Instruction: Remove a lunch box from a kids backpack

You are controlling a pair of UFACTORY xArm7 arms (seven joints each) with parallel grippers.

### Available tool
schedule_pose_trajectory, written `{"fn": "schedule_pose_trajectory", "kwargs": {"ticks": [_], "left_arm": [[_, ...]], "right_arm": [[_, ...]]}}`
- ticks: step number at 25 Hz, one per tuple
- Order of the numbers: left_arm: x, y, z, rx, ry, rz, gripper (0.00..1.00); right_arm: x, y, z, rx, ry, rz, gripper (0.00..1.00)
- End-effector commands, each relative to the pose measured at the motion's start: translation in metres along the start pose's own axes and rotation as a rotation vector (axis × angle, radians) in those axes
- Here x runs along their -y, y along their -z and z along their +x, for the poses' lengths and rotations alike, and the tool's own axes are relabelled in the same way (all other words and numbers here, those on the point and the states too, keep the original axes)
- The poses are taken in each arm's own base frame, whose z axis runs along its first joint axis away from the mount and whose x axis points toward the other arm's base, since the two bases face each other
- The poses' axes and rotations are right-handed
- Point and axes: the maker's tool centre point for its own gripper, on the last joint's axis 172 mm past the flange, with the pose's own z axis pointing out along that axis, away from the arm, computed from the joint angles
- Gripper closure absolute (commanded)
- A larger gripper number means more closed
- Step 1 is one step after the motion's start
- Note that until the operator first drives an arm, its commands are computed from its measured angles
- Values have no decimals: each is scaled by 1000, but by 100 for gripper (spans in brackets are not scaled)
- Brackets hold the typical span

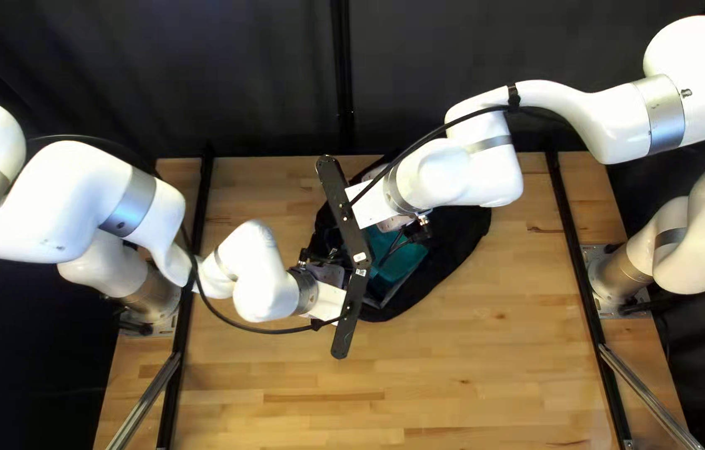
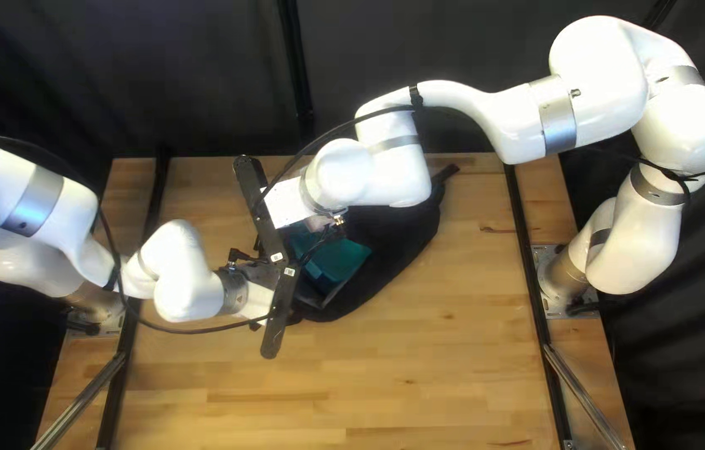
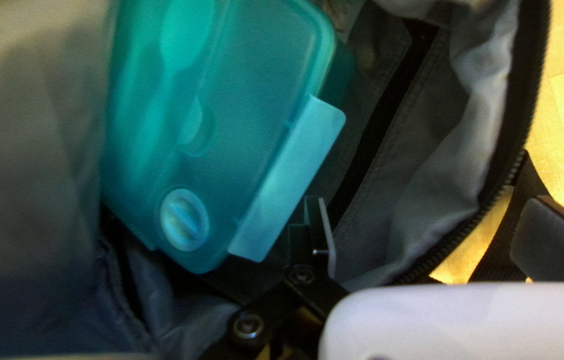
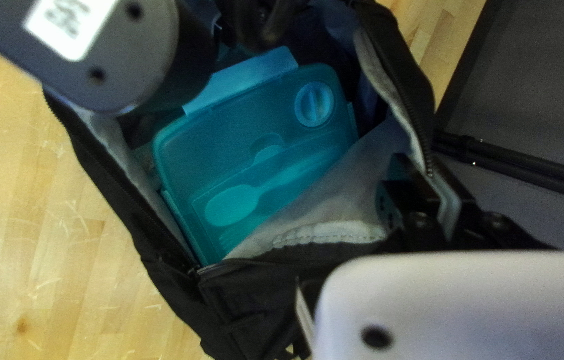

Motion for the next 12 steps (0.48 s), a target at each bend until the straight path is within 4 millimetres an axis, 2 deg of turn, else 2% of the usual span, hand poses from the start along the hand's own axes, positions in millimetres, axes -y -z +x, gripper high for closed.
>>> {"fn": "schedule_pose_trajectory", "kwargs": {"ticks": [1, 5, 12], "left_arm": [[-20, -8, -9, 11, 5, -20, 0], [-38, -20, -14, 21, 20, -42, 0], [-63, -42, -26, 43, 49, -82, 0]], "right_arm": [[-5, 3, -13, 9, -10, -5, 100], [-8, 6, -20, 20, -19, -13, 100], [-11, -5, -37, 37, -37, -8, 100]]}}
